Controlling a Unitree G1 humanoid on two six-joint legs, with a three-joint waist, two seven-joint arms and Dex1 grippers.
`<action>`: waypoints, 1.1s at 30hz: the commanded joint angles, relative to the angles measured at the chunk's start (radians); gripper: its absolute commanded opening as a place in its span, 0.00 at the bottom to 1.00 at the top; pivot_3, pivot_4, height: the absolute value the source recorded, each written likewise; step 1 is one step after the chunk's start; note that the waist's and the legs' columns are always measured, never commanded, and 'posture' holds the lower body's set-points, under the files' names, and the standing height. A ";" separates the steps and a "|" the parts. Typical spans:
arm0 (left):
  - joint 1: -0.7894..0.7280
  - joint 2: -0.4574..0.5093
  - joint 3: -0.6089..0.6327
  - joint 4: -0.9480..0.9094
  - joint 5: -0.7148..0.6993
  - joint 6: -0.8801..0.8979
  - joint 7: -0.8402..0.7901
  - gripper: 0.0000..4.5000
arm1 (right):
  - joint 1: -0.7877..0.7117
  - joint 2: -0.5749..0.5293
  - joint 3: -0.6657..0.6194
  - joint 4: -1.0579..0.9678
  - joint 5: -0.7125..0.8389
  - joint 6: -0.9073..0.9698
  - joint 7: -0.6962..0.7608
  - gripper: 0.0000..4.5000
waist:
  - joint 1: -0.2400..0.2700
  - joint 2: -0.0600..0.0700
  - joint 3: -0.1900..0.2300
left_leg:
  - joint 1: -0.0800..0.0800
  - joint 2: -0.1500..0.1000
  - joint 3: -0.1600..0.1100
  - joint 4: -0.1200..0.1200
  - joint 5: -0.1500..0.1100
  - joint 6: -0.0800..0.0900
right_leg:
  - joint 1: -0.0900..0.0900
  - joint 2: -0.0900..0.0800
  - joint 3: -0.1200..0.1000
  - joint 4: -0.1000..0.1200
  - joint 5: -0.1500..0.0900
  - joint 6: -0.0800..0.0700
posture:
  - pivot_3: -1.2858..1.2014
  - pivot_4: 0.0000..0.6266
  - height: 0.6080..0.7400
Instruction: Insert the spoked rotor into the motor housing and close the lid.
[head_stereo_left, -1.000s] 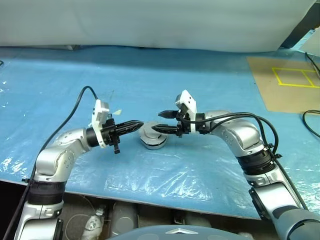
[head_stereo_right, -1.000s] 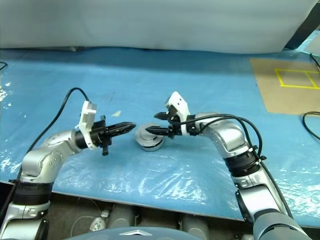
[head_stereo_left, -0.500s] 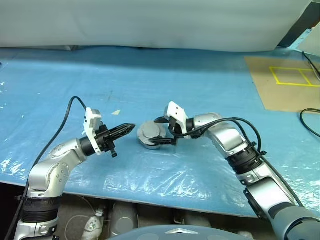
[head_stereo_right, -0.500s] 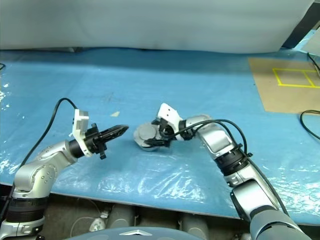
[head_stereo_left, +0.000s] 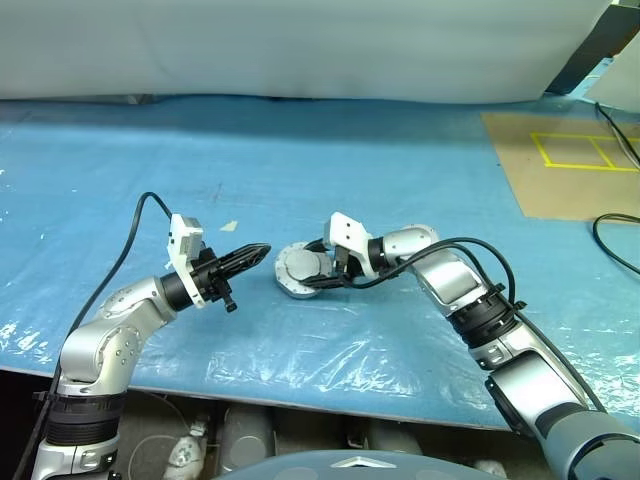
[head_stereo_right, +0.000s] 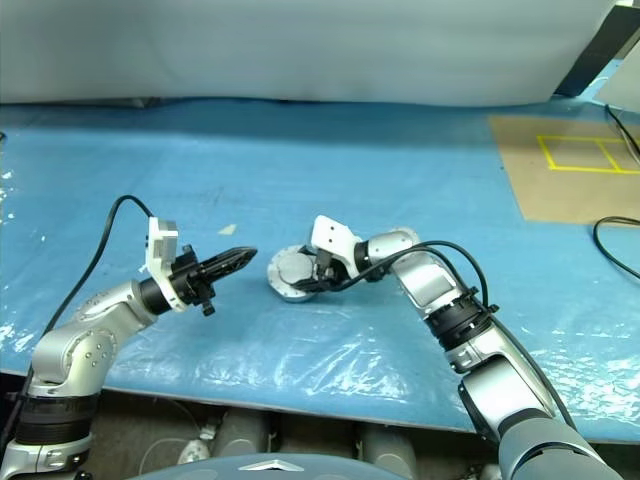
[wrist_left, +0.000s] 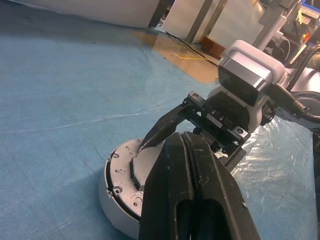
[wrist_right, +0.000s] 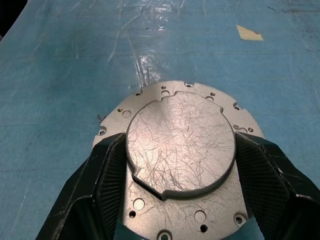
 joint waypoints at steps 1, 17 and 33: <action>-0.003 -0.001 -0.016 -0.023 0.004 -0.015 0.003 0.00 | 0.008 0.010 0.012 0.032 -0.044 0.022 -0.020 0.66 | 0.000 0.000 0.000 | 0.001 0.000 0.000 0.000 0.000 0.000 | 0.001 0.000 0.000 0.000 0.000 0.000 | 0.52 0.24 1.00; -0.024 -0.023 -0.049 -0.025 0.009 -0.015 0.023 0.00 | 0.028 0.029 0.022 0.131 -0.123 -0.026 -0.071 0.66 | -0.002 0.001 -0.001 | 0.011 0.000 0.001 -0.001 0.000 0.000 | 0.009 0.000 0.001 0.000 0.000 0.000 | 0.52 0.24 1.00; -0.025 -0.039 -0.070 -0.017 0.015 -0.023 0.016 0.00 | 0.037 0.012 -0.042 0.121 -0.020 0.057 0.045 0.66 | 0.002 0.002 -0.002 | 0.008 -0.001 0.002 -0.003 0.000 0.001 | 0.007 -0.001 0.002 -0.003 0.000 -0.001 | 0.52 0.24 1.00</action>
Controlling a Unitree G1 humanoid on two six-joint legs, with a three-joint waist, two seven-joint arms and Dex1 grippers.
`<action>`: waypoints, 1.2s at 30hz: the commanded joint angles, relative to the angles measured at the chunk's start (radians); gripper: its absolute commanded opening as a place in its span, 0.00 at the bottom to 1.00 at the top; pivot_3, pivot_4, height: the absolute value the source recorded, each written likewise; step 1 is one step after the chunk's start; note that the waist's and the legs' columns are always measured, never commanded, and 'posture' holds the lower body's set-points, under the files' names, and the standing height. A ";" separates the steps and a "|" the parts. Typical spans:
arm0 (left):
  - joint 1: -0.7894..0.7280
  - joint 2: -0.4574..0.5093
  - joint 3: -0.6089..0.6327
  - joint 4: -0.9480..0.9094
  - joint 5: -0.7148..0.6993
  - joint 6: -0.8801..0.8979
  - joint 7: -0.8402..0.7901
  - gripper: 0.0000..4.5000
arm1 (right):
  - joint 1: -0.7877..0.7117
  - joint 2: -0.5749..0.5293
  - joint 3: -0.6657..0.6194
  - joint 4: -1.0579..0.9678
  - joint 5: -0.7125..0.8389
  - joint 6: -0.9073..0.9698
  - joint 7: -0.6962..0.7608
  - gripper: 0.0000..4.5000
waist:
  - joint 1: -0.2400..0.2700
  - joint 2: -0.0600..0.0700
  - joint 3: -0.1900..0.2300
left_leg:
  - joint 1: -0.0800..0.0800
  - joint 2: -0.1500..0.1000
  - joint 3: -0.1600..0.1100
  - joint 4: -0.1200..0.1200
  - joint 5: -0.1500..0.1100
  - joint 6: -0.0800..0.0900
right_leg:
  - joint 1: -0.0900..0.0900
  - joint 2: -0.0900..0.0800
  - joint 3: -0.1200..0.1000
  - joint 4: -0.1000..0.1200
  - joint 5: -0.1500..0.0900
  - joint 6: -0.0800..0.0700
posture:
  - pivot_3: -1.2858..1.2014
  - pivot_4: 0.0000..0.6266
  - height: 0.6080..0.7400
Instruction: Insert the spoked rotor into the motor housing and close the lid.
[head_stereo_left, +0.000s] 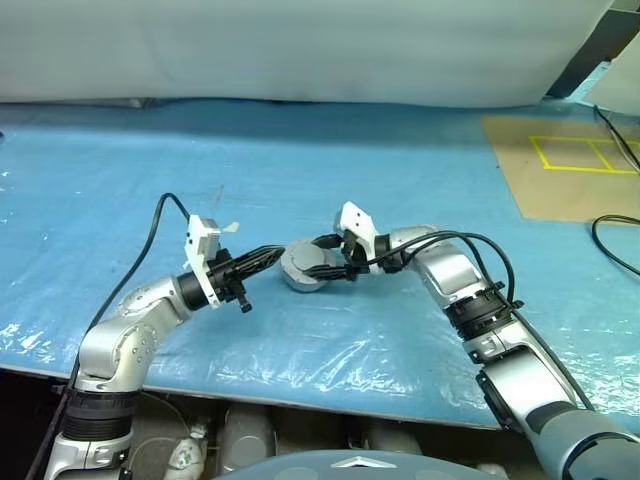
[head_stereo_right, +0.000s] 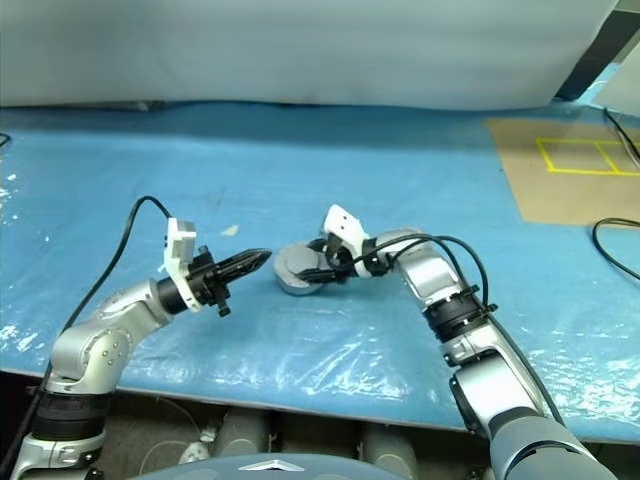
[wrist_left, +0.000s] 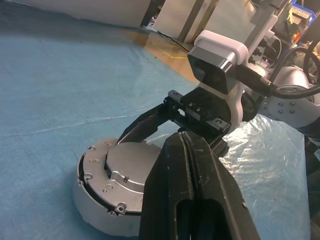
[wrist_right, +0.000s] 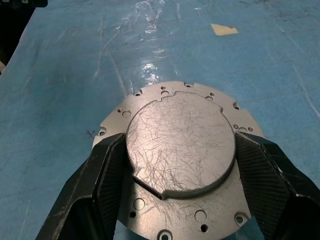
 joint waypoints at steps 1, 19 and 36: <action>-0.004 0.002 -0.008 -0.015 0.002 -0.022 -0.013 0.00 | 0.054 -0.026 0.056 0.007 -0.067 -0.004 -0.003 0.66 | 0.000 0.000 0.000 | 0.000 0.000 0.000 -0.001 0.000 0.000 | 0.000 0.000 0.000 0.000 0.000 0.000 | 0.52 0.24 1.00; -0.065 -0.008 -0.022 -0.073 -0.043 0.054 0.066 0.00 | 0.096 0.015 0.034 0.124 -0.121 -0.049 -0.158 0.66 | -0.001 0.002 -0.002 | 0.023 -0.001 0.000 -0.006 -0.002 0.003 | 0.017 -0.002 0.003 -0.002 -0.005 0.008 | 0.52 0.24 1.00; -0.062 -0.019 -0.027 -0.057 -0.030 0.035 0.061 0.00 | 0.136 0.033 0.052 0.089 -0.126 0.037 -0.223 0.66 | -0.009 0.002 -0.005 | 0.021 -0.001 0.002 -0.021 -0.001 0.002 | 0.016 0.000 0.003 -0.015 -0.005 0.002 | 0.52 0.24 1.00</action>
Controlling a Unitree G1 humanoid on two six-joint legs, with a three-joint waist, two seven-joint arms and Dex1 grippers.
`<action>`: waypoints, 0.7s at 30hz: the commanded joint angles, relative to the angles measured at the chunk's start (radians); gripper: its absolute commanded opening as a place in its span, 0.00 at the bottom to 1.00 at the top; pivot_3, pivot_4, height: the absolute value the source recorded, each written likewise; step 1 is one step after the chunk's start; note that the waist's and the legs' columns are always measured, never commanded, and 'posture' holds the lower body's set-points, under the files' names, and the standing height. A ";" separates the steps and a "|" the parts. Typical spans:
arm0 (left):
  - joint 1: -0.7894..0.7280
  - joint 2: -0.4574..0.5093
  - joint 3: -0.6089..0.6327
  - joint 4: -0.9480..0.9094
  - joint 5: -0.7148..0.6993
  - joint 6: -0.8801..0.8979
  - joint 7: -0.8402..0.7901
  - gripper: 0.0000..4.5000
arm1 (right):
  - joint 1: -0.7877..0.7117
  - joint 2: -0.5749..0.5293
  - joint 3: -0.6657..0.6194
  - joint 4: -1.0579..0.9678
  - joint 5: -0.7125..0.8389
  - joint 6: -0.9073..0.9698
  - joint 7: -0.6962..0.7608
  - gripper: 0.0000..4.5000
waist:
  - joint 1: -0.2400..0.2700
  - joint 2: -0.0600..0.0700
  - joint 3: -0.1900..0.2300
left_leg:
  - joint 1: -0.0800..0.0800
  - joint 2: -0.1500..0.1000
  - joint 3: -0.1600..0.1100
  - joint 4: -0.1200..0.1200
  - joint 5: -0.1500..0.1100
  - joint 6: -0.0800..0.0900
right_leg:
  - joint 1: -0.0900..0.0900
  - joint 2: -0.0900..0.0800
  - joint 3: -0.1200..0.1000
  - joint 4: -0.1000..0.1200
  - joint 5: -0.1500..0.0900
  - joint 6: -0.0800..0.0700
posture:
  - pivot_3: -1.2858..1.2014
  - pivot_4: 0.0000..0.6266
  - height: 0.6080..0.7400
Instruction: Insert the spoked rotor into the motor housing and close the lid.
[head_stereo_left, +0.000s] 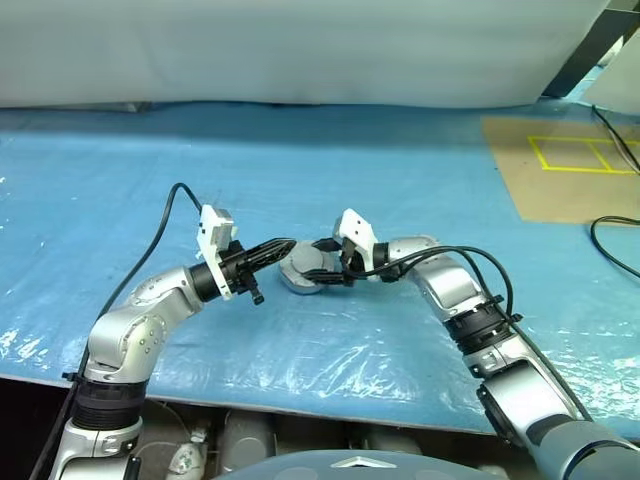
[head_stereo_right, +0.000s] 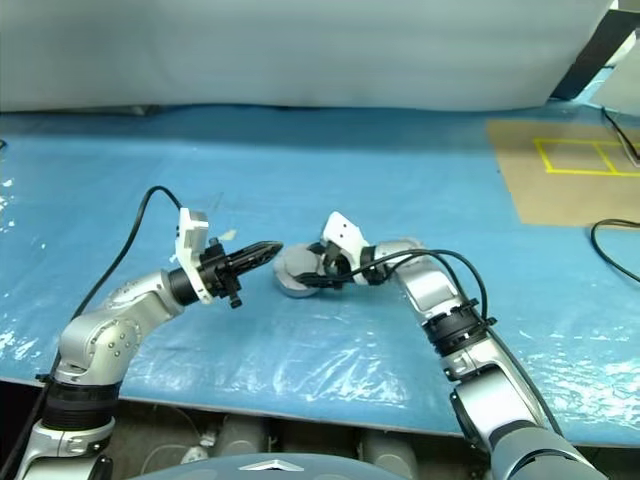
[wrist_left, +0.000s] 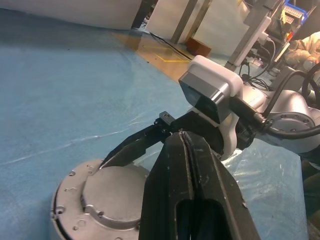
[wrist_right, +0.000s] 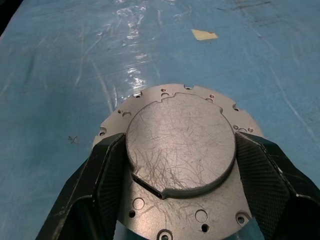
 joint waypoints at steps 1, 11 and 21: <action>-0.002 0.000 0.001 -0.023 -0.003 -0.025 -0.011 0.00 | 0.059 -0.013 0.060 0.137 -0.118 0.062 -0.093 0.66 | 0.000 0.000 0.000 | 0.002 0.000 0.000 0.000 0.000 0.001 | 0.001 0.000 0.000 0.000 -0.001 0.002 | 0.52 0.24 1.00; 0.008 -0.004 -0.003 0.005 0.015 -0.056 -0.029 0.00 | 0.087 -0.005 0.081 0.138 -0.097 0.184 -0.083 0.66 | 0.003 0.001 -0.011 | 0.012 -0.002 -0.002 -0.005 -0.001 0.001 | 0.004 -0.001 0.005 -0.001 -0.004 0.008 | 0.52 0.24 1.00; 0.007 -0.002 -0.002 0.025 0.027 -0.076 -0.040 0.00 | 0.052 -0.003 0.150 0.214 -0.175 0.187 -0.136 0.66 | -0.003 -0.003 -0.027 | 0.014 -0.004 -0.001 -0.012 -0.001 0.001 | 0.002 0.000 0.010 -0.001 -0.005 0.009 | 0.52 0.24 1.00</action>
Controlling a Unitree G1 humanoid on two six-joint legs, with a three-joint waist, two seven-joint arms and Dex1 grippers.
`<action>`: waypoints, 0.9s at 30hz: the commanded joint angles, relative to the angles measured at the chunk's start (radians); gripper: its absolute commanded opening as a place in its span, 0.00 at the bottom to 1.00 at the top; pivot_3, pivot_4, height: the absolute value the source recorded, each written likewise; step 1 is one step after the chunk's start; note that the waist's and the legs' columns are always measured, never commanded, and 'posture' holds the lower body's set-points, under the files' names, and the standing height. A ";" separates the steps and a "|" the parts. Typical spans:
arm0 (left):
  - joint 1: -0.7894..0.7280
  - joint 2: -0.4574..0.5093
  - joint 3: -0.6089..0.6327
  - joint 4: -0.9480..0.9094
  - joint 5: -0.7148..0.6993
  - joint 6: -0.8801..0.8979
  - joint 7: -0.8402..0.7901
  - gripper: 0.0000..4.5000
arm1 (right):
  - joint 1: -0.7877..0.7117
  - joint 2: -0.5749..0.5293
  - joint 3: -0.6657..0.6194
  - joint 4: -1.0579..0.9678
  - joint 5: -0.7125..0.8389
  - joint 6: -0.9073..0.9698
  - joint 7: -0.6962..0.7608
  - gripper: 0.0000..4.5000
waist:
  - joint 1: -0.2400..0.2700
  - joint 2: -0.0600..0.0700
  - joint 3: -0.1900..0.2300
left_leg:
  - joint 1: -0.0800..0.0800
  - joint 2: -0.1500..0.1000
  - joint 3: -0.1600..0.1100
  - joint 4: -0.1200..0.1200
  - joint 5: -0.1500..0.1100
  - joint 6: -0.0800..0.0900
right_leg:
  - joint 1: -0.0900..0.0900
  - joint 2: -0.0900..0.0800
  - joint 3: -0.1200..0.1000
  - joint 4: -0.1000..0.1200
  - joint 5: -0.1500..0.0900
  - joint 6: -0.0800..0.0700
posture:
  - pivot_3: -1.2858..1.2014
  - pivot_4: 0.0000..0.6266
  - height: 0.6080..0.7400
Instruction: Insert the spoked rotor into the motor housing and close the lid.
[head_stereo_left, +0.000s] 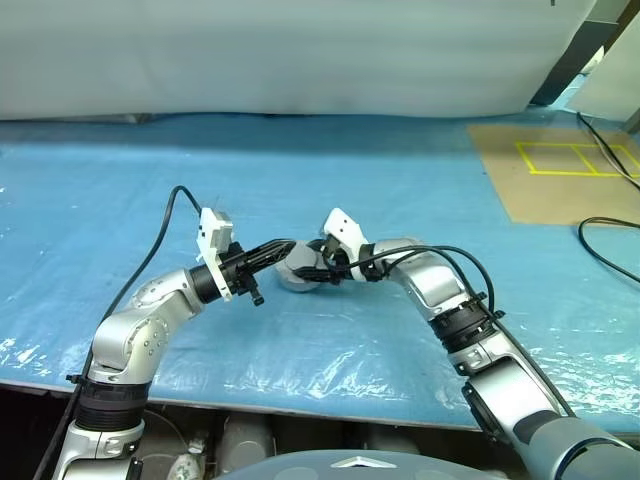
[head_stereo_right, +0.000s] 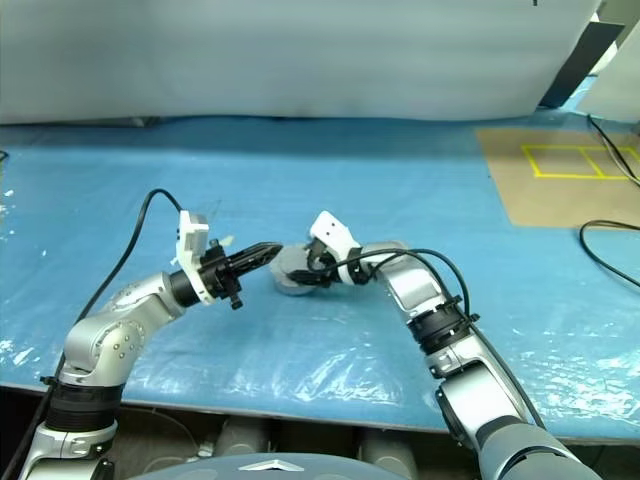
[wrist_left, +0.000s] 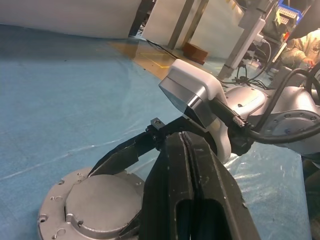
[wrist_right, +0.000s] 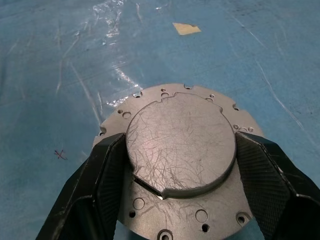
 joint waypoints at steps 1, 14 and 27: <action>-0.003 0.001 0.005 -0.012 0.000 -0.023 -0.013 0.00 | 0.094 -0.053 0.124 0.218 -0.164 0.032 -0.071 0.66 | -0.002 0.002 -0.002 | 0.000 0.000 0.000 0.000 0.000 0.000 | 0.000 0.000 0.000 0.000 0.000 0.000 | 0.52 0.24 1.00; -0.026 0.002 -0.047 0.114 0.131 -0.111 -0.006 0.00 | 0.059 -0.075 0.065 0.187 -0.110 0.119 -0.033 0.66 | -0.009 0.007 -0.003 | 0.000 -0.012 -0.008 -0.011 0.000 0.000 | -0.002 -0.002 0.005 -0.023 -0.003 0.005 | 0.52 0.24 1.00; -0.153 -0.031 -0.152 0.393 0.357 -0.307 -0.061 0.00 | 0.106 -0.067 0.068 0.128 -0.096 0.091 -0.012 0.66 | 0.006 -0.005 -0.015 | -0.002 -0.013 -0.006 -0.014 0.000 0.000 | 0.000 0.000 0.011 -0.027 0.013 0.006 | 0.52 0.24 1.00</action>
